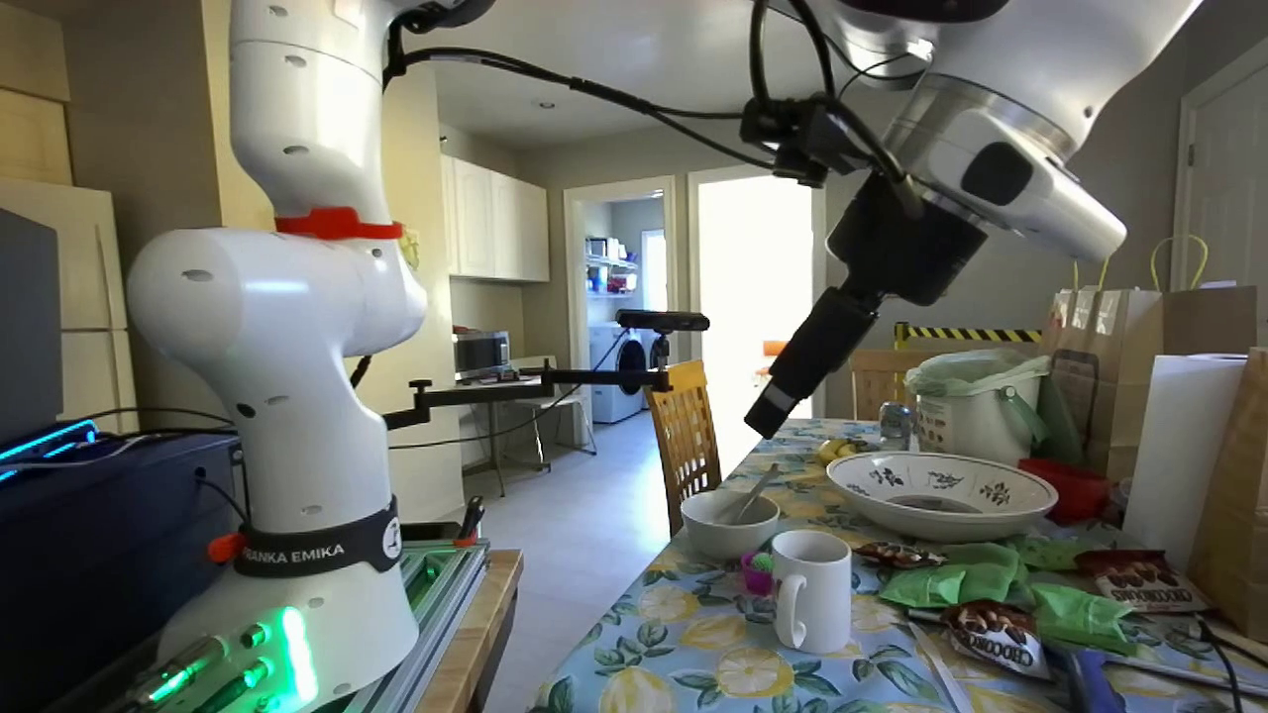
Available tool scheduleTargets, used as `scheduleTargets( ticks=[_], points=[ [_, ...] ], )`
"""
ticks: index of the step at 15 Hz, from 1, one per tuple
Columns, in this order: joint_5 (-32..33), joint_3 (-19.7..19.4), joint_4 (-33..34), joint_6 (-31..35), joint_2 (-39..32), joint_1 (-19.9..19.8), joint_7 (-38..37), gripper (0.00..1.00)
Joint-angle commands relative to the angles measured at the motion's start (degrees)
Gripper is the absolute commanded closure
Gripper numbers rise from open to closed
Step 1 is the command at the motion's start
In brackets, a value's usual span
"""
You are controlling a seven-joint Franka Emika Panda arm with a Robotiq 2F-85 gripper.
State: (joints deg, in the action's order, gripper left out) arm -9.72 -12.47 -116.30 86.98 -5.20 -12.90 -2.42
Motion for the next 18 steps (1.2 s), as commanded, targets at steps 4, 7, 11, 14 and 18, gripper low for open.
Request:
scheduleTargets(
  ticks=[4,7,11,14,18],
  points=[
    [-1.11,0.12,0.21,0.7,-1.16,0.01,0.59,0.0],
    [-5.64,0.23,0.66,3.63,-4.07,-0.29,1.13,0.0],
    [-11.43,0.86,1.34,7.28,-8.59,-0.38,1.39,0.0],
    [-12.93,1.68,0.6,9.41,-11.08,-0.08,1.3,0.0],
    [-14.66,2.8,-0.44,11.96,-13.44,-0.16,2.37,0.0]
  ],
)
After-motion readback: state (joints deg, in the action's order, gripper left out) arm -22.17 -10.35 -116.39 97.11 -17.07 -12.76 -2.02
